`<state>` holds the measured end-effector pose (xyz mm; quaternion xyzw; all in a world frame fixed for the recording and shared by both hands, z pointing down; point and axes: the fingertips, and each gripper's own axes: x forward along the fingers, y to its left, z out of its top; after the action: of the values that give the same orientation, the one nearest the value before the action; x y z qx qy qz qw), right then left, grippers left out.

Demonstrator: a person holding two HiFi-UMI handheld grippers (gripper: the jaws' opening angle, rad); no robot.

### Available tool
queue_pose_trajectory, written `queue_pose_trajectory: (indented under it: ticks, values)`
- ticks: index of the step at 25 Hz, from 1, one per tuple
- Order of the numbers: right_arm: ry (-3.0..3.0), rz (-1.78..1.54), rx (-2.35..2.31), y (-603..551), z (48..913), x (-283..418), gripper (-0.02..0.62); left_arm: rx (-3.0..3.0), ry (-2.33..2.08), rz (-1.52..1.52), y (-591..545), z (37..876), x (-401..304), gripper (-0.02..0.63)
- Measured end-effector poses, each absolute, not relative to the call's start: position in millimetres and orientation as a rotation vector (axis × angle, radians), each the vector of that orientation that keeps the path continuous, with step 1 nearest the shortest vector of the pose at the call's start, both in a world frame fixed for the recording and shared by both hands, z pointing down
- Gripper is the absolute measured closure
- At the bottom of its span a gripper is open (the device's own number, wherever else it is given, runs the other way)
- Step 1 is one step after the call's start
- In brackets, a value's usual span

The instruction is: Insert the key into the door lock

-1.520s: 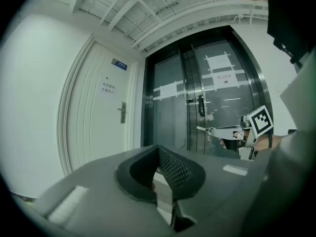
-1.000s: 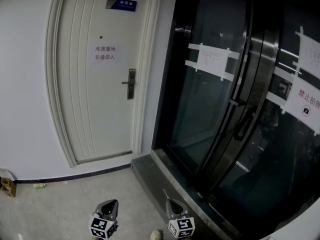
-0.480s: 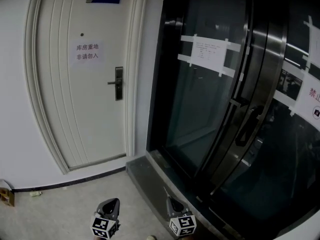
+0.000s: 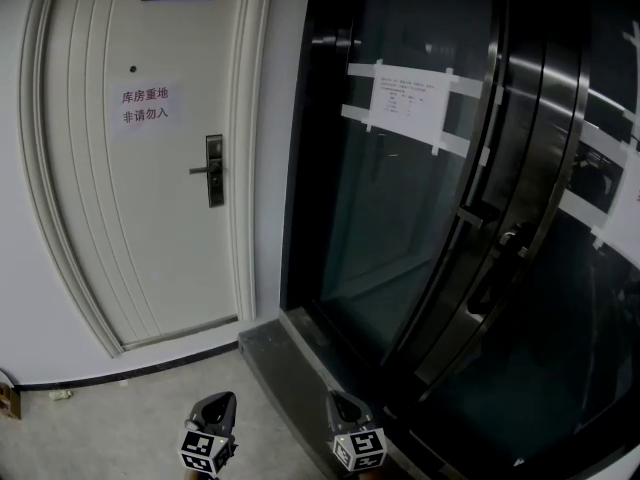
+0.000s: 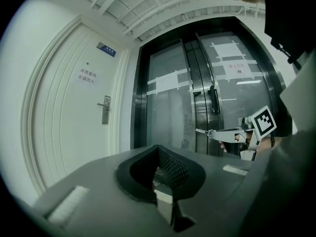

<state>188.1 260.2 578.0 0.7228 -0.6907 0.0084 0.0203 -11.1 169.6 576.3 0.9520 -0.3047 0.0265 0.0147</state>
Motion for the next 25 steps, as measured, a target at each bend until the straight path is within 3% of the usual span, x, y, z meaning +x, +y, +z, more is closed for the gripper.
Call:
queue_pose_trajectory:
  ticks: [11, 25]
  values:
    - [-2.205, 0.059, 2.205, 189.3, 585.7, 229.8, 0.584, 2.945, -1.009, 0.124, 112.1, 578.3, 28.2, 0.604]
    - [-2.193, 0.046, 2.215, 36.8, 584.5, 262.7, 0.584, 2.935, -1.007, 0.113, -40.9, 578.7, 58.1, 0.604]
